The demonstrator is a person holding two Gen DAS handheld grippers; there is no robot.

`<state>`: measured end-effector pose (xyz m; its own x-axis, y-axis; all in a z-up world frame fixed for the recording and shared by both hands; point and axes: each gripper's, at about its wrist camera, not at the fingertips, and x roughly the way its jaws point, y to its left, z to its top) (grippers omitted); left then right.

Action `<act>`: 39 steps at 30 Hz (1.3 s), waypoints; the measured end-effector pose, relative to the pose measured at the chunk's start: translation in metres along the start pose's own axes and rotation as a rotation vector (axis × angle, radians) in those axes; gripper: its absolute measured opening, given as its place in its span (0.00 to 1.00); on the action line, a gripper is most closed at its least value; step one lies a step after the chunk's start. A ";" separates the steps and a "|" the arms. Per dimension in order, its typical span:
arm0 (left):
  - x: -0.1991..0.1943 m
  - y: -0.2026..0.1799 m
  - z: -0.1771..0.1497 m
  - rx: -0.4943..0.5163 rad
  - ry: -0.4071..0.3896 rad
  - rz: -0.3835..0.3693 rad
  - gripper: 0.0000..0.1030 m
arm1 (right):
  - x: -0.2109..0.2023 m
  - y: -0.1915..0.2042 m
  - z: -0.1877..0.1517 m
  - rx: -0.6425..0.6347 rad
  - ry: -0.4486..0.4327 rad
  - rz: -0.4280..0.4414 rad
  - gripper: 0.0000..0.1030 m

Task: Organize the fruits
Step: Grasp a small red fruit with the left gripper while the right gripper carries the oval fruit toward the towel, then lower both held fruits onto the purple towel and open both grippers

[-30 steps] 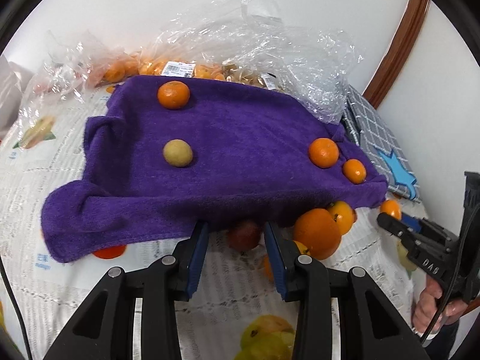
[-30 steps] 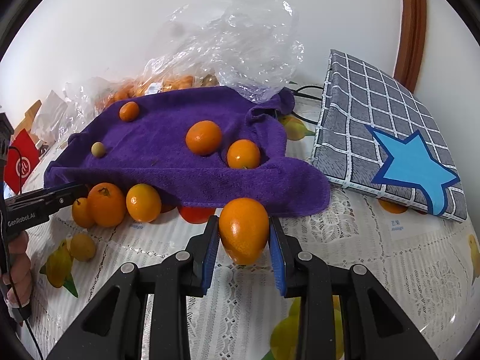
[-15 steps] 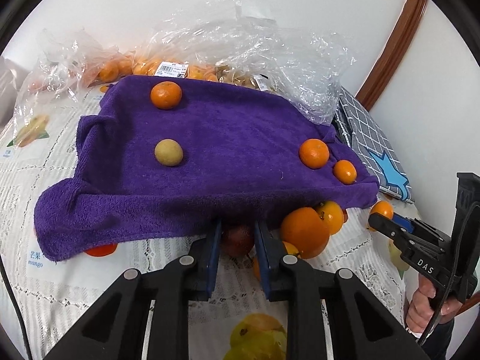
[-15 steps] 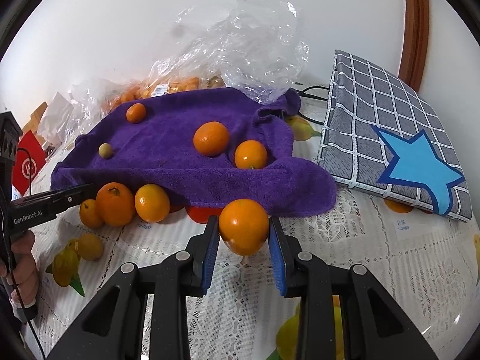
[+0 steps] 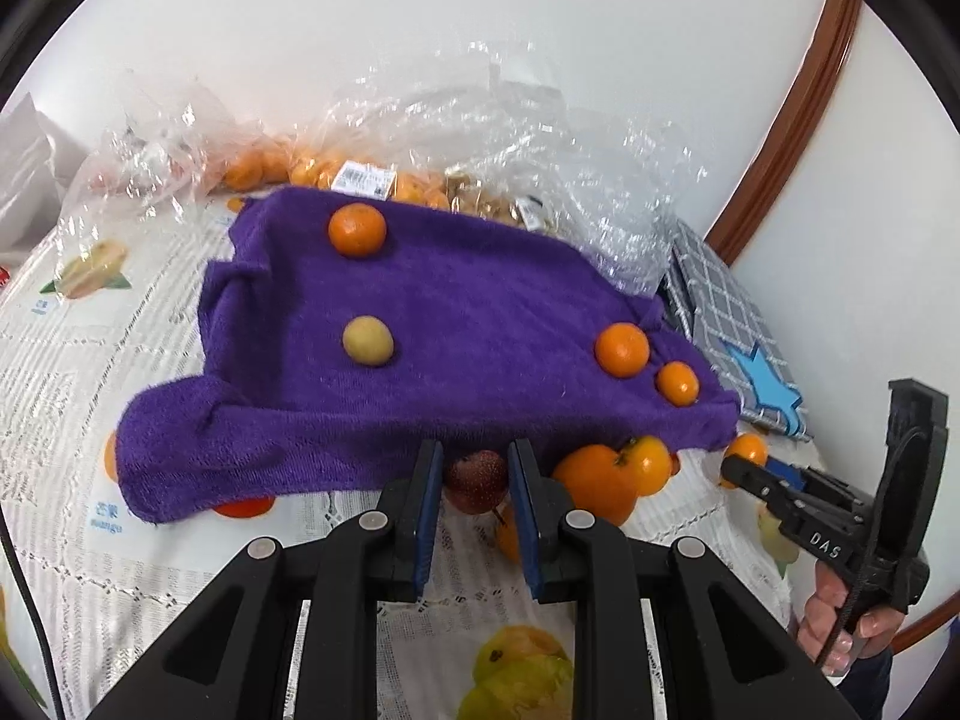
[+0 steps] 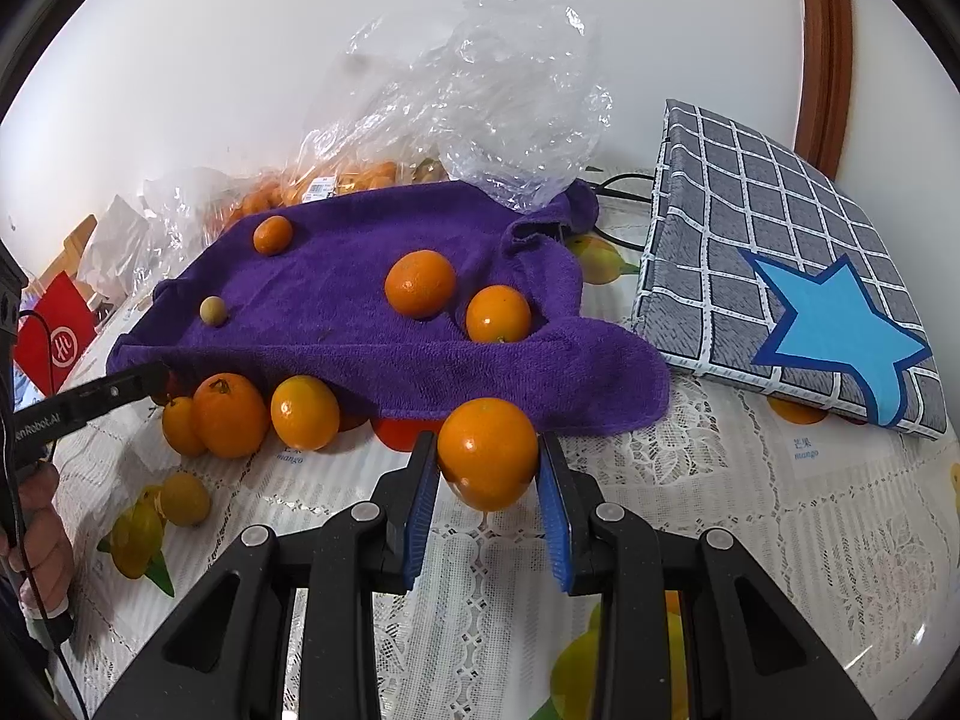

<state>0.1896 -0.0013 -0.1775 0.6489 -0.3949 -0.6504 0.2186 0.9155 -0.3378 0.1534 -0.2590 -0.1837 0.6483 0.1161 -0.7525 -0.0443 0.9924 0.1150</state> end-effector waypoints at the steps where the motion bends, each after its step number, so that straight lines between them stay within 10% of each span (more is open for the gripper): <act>1: -0.002 0.000 0.001 -0.001 -0.010 -0.003 0.21 | -0.001 0.000 0.000 0.000 -0.003 0.000 0.31; 20: -0.037 0.030 0.072 -0.030 -0.188 0.101 0.21 | -0.016 0.005 0.060 -0.028 -0.105 0.023 0.31; 39: 0.037 0.044 0.062 -0.051 -0.039 0.172 0.21 | 0.050 0.028 0.058 -0.060 0.036 0.106 0.31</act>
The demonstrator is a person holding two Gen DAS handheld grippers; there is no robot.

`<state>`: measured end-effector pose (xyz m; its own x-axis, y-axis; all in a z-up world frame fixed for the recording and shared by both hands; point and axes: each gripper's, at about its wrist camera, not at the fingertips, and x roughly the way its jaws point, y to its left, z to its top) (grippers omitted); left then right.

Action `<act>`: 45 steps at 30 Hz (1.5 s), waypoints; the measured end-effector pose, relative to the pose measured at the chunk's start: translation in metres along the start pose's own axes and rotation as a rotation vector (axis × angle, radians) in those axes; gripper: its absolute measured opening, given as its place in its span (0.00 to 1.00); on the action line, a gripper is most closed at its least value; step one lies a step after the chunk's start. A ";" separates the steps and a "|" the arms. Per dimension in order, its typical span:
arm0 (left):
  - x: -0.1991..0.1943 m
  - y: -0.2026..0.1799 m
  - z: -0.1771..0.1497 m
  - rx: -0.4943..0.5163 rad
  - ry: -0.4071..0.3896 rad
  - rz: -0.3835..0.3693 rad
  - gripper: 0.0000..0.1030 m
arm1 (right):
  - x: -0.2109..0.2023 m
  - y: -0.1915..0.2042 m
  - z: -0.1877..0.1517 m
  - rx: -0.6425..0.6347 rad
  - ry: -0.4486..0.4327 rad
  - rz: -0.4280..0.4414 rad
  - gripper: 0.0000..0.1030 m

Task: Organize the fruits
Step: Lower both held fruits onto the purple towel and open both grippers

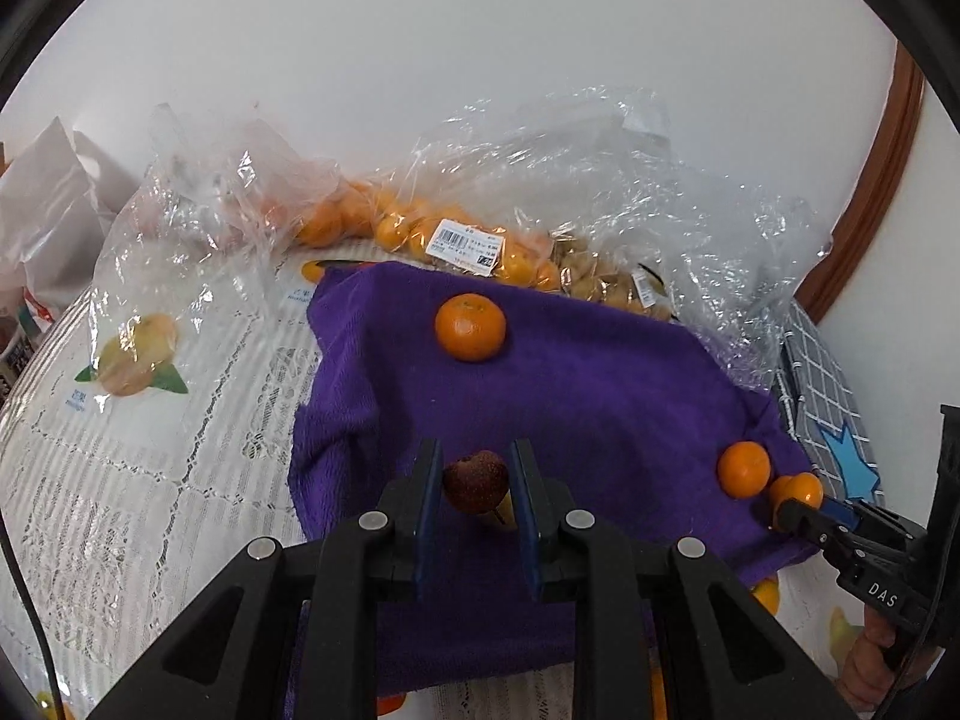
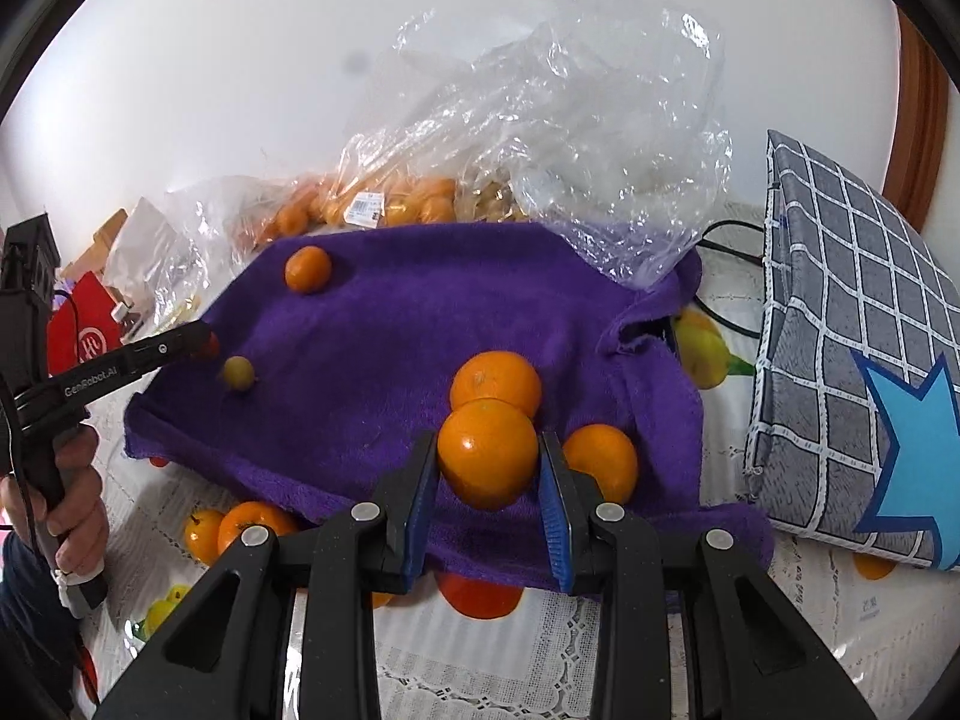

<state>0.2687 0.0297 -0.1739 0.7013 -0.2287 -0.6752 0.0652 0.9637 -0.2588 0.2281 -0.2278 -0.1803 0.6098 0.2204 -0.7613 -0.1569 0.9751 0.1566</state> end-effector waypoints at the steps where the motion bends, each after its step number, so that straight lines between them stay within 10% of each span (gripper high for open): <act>1: 0.002 0.001 0.000 -0.008 0.006 0.002 0.21 | 0.001 0.001 -0.001 -0.004 0.001 -0.008 0.31; 25: 0.002 -0.002 -0.004 -0.001 0.010 0.021 0.24 | 0.006 0.009 -0.006 -0.035 -0.009 -0.045 0.32; 35: -0.009 -0.008 -0.003 0.011 -0.052 -0.027 0.44 | -0.017 0.019 -0.007 -0.055 -0.126 -0.046 0.65; 45: -0.025 -0.009 -0.005 0.012 -0.142 -0.019 0.45 | -0.047 0.022 -0.013 -0.031 -0.199 -0.107 0.66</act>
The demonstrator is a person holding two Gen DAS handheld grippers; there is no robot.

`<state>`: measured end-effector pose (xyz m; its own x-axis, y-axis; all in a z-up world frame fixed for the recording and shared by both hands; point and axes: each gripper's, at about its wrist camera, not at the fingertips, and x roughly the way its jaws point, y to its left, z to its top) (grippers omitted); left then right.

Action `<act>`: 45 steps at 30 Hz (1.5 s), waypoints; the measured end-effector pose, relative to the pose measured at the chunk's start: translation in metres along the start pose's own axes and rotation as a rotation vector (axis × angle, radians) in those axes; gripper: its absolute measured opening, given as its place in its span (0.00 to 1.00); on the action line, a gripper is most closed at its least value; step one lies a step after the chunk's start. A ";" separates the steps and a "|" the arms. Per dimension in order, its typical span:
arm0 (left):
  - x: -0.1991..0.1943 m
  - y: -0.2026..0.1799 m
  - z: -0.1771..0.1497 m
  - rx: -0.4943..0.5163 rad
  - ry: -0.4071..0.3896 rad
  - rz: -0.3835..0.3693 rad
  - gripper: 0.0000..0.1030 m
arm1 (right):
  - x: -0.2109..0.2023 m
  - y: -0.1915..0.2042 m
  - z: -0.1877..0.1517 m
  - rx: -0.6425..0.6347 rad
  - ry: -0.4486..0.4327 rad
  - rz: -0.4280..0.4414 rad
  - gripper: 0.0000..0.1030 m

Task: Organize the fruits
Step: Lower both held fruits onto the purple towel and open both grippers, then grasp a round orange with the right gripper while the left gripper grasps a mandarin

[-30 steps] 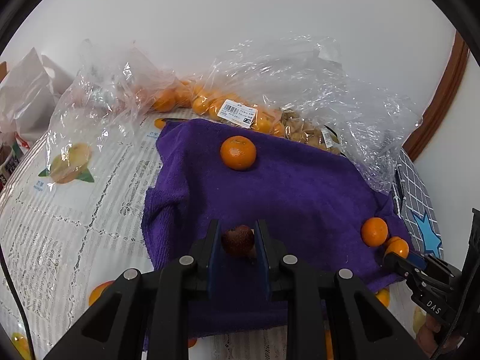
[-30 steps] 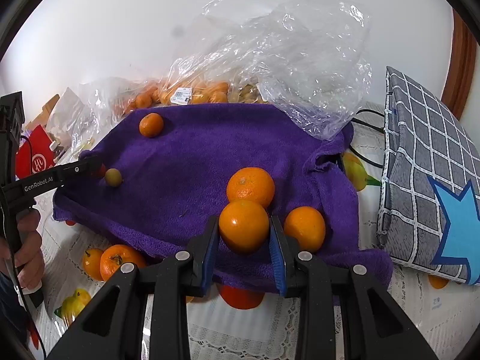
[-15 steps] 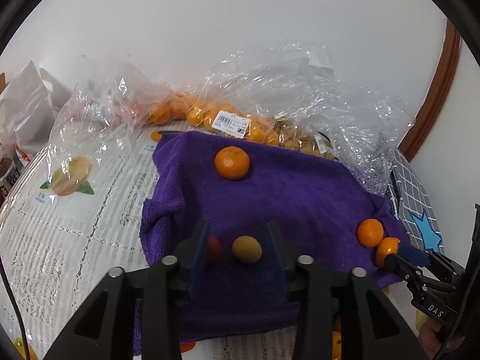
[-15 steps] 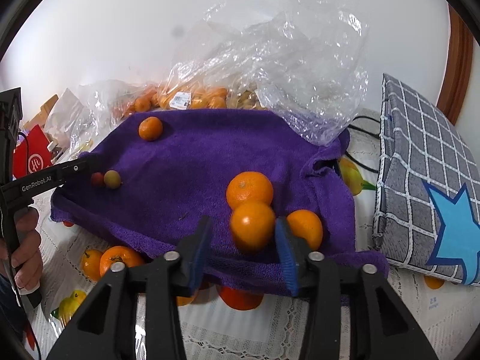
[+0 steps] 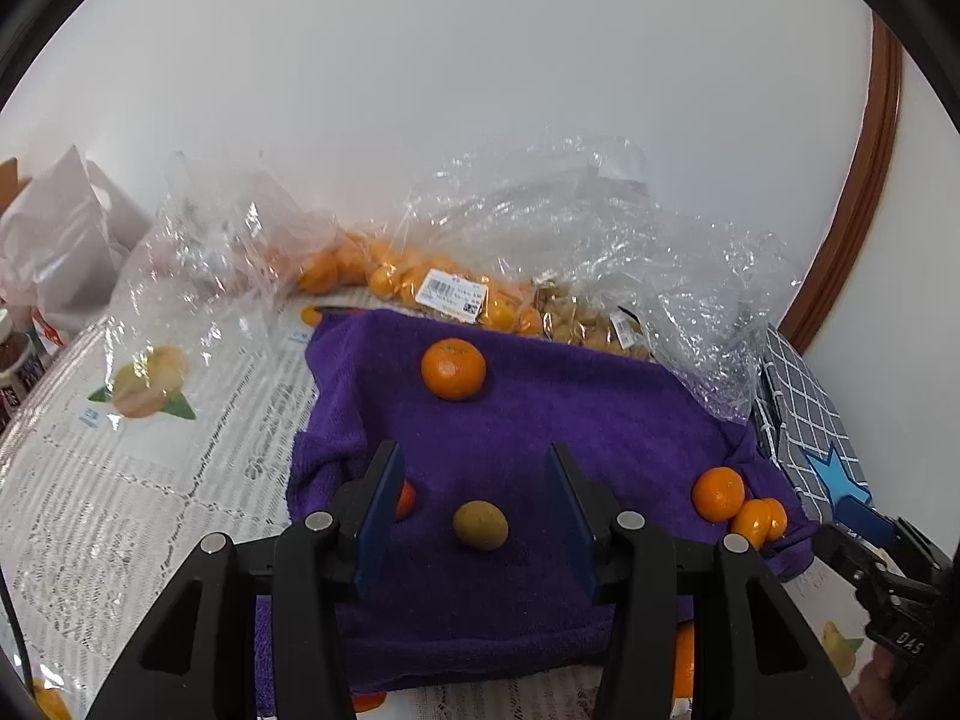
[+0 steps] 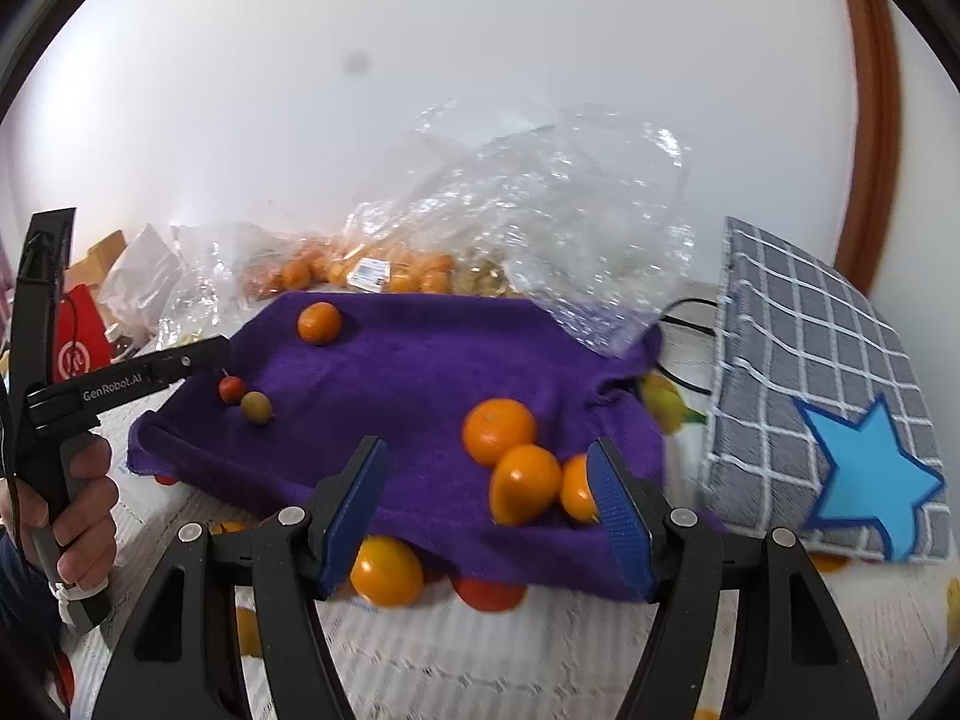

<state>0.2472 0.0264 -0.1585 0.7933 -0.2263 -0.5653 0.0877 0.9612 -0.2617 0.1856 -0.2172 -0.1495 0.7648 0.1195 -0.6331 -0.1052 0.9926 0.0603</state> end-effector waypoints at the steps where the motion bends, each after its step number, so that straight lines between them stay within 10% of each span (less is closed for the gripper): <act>1: -0.002 0.000 0.000 0.000 -0.010 -0.008 0.45 | -0.004 -0.002 -0.001 0.011 0.000 -0.008 0.66; 24: -0.040 0.010 -0.031 0.001 0.018 -0.052 0.45 | -0.057 -0.002 -0.018 0.129 0.066 0.056 0.68; 37: -0.055 0.040 -0.043 -0.094 0.070 -0.020 0.45 | -0.014 0.030 -0.052 0.044 0.217 0.067 0.33; 45: -0.049 0.037 -0.044 -0.081 0.093 -0.017 0.46 | 0.020 0.035 -0.034 0.031 0.253 0.079 0.30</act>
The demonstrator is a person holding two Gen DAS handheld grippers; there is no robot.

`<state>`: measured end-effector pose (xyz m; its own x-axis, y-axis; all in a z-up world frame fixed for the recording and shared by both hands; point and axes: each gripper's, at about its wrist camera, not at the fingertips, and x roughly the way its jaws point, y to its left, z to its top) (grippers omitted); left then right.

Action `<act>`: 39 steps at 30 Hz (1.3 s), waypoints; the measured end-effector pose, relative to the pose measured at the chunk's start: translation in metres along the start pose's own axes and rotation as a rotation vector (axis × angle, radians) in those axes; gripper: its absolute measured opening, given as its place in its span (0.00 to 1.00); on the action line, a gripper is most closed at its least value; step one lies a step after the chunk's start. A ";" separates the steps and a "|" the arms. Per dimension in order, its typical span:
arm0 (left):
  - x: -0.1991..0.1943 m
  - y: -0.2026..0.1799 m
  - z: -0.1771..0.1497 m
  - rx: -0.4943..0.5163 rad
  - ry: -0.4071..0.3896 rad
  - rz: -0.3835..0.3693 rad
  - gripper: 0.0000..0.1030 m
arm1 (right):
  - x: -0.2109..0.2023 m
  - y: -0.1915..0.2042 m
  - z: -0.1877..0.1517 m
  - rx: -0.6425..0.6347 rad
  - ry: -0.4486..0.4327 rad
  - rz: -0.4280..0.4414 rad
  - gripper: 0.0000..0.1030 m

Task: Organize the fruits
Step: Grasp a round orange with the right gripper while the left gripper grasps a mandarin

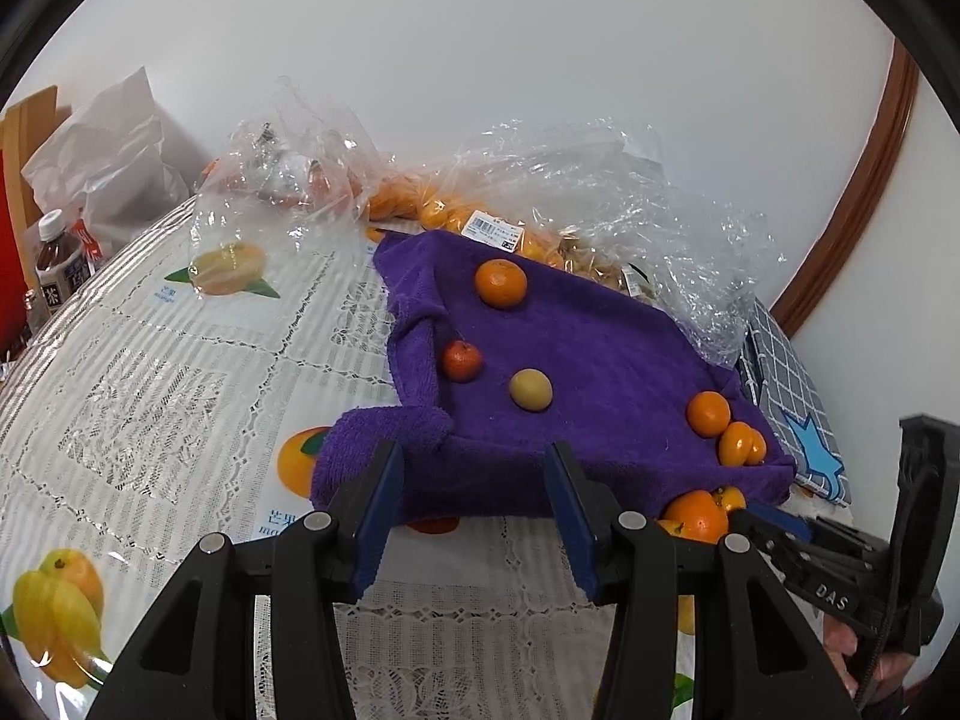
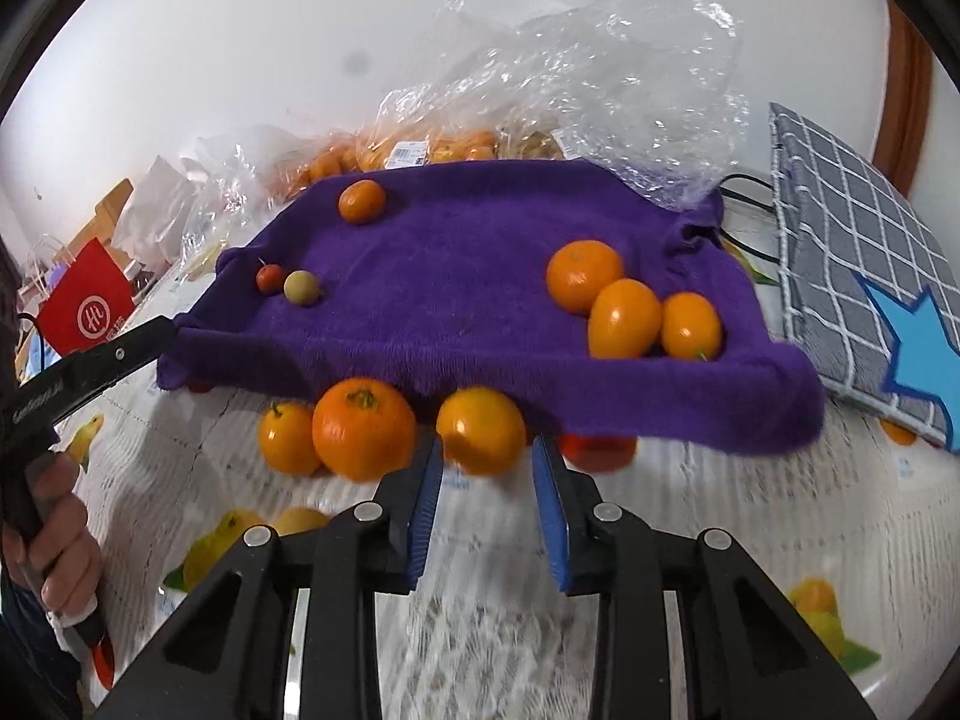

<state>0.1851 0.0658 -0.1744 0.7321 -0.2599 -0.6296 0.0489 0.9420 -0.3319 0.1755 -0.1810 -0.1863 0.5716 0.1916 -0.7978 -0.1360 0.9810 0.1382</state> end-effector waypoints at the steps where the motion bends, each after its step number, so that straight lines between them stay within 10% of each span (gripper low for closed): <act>1: 0.000 0.000 0.000 0.005 0.000 0.000 0.46 | 0.002 0.001 0.002 -0.006 0.002 0.001 0.30; 17: 0.001 -0.008 -0.002 0.011 0.032 -0.063 0.47 | -0.023 -0.032 -0.013 0.047 -0.091 -0.032 0.32; 39: 0.023 -0.077 -0.030 0.288 0.177 -0.221 0.47 | -0.044 -0.070 -0.025 0.122 -0.183 -0.047 0.32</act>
<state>0.1777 -0.0191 -0.1837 0.5552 -0.4720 -0.6848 0.3991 0.8736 -0.2785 0.1395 -0.2586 -0.1750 0.7137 0.1365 -0.6870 -0.0132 0.9833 0.1817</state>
